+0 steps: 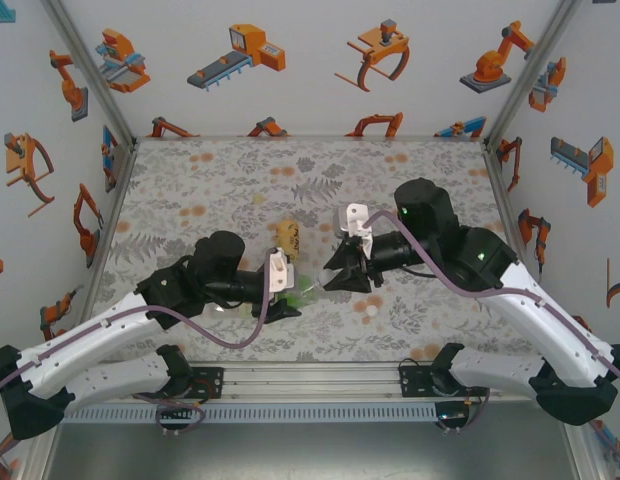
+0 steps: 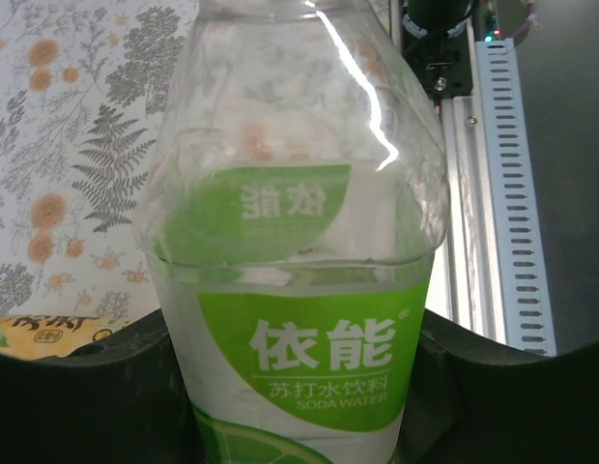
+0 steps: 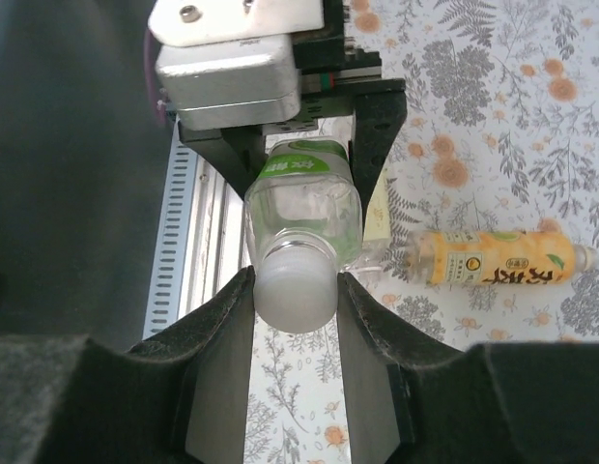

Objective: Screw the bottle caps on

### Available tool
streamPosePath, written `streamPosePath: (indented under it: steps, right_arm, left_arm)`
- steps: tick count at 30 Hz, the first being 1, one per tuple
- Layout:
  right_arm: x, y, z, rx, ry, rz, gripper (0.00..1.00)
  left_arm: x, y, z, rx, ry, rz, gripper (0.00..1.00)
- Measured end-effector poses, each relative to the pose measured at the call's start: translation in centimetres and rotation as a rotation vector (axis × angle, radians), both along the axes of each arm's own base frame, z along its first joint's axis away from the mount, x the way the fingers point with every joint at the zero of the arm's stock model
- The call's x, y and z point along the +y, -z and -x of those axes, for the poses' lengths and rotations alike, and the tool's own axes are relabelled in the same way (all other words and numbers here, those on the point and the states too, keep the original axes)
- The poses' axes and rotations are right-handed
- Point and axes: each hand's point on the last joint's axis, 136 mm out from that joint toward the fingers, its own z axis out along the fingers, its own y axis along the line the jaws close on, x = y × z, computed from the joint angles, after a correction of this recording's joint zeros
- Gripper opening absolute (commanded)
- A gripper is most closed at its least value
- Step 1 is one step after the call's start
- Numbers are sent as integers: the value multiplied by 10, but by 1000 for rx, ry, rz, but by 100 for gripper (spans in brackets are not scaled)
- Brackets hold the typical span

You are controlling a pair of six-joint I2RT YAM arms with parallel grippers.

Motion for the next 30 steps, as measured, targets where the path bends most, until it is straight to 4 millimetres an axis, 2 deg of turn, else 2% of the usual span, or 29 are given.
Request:
streamPosePath:
  steps: [12,18,25,30]
  right_arm:
    - [0,-2,26,-20,-125,-17,0]
    - [-1,-6,33,-26,-146,-35,0]
    - [5,-12,23,21,-70,-75,0]
    - [9,-8,-1,122,101,-78,0]
  left_arm:
    - [-3,-2,26,98,135,21,0]
    - [-3,-5,30,107,155,36,0]
    - [2,-12,18,41,74,46,0]
    - [5,-10,0,-6,-23,30,0]
